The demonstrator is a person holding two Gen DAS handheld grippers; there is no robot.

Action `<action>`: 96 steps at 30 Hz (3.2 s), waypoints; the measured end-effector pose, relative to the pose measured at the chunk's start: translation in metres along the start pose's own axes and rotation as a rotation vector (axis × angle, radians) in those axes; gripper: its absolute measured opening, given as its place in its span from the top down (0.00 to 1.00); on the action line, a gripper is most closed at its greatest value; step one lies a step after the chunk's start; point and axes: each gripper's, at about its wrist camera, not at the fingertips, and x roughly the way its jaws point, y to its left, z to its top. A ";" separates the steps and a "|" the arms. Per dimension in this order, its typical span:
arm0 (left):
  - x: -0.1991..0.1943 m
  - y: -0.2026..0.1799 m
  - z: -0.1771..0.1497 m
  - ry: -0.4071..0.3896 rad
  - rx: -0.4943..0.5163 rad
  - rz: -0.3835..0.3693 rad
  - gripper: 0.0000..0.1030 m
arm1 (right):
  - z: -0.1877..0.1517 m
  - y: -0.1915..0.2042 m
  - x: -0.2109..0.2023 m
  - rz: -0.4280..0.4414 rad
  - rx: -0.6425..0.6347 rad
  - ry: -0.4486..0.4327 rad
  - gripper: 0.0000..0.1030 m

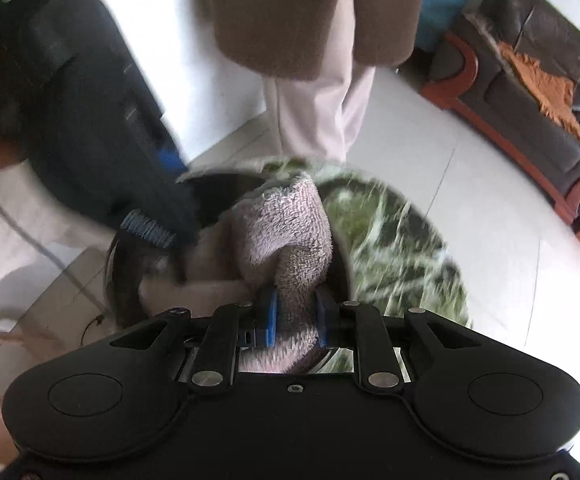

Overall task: Clean bowl
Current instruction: 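Wipe the bowl interior with the towel in the right gripper while the left gripper holds the rim, then rub the towel around the bowl wall with the right gripper while the left gripper steadies the rim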

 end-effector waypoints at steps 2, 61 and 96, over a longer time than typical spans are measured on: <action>0.000 -0.001 0.000 0.000 0.006 0.002 0.82 | -0.004 0.002 -0.001 0.032 0.020 0.010 0.82; -0.011 0.003 0.004 -0.025 -0.006 0.001 0.89 | 0.003 -0.012 0.022 -0.077 0.030 -0.062 0.80; -0.011 0.003 0.006 -0.021 -0.024 0.011 0.89 | -0.010 -0.007 0.016 -0.018 0.120 -0.027 0.82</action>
